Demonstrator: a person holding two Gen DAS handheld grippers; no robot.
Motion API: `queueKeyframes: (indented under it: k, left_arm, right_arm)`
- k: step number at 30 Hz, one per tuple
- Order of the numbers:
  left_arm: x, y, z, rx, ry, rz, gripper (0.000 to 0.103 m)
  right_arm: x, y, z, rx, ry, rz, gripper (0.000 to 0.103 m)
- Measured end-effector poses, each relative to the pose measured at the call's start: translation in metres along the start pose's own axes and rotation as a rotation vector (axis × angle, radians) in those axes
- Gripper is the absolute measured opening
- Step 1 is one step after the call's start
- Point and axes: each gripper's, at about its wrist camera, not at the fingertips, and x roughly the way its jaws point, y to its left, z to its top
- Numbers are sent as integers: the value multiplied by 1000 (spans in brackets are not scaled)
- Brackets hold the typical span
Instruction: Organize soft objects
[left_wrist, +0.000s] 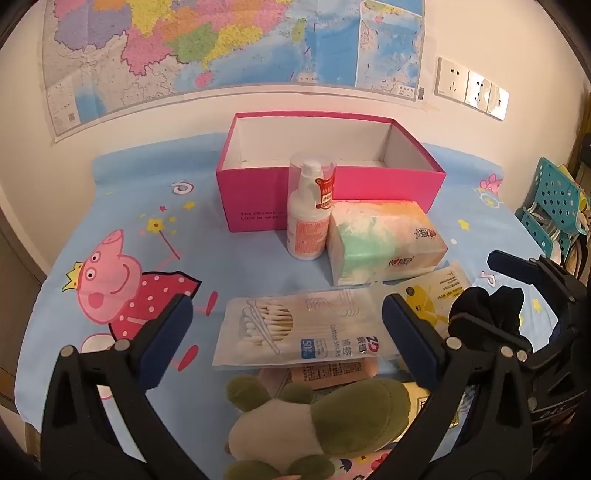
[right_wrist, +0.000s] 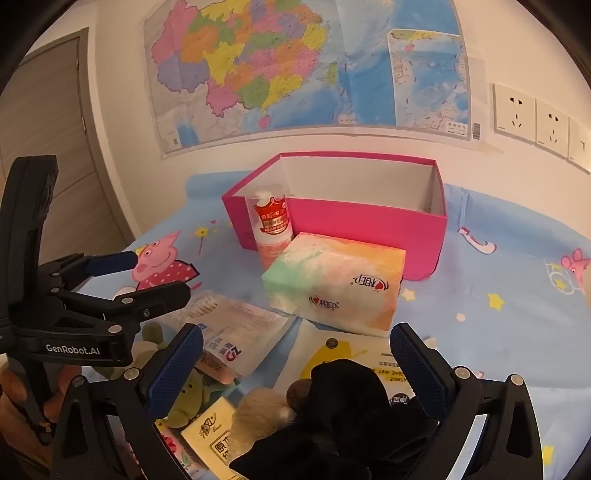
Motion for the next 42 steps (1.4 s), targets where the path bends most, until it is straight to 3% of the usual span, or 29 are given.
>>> queueKeyframes:
  k: [15,24,30,35,42]
  left_arm:
    - [6,3,-3,-5,15,2,102]
    - [12,23,-2,-14,37,-46,102]
    - [28,44,-11,-19,119,-135,102]
    - [38,51,-16,1,154,-171,100]
    - [60,62,-19,-11,251,-315,92]
  right_arm:
    - [8,4,5,-40,10,30,103]
    - [19,14,9,-54,24,122,99]
    - [47,20,7,-75,201,187,84]
    - [73,17,7,-36,299,209,78]
    - [96,2,1,68,403,240,70]
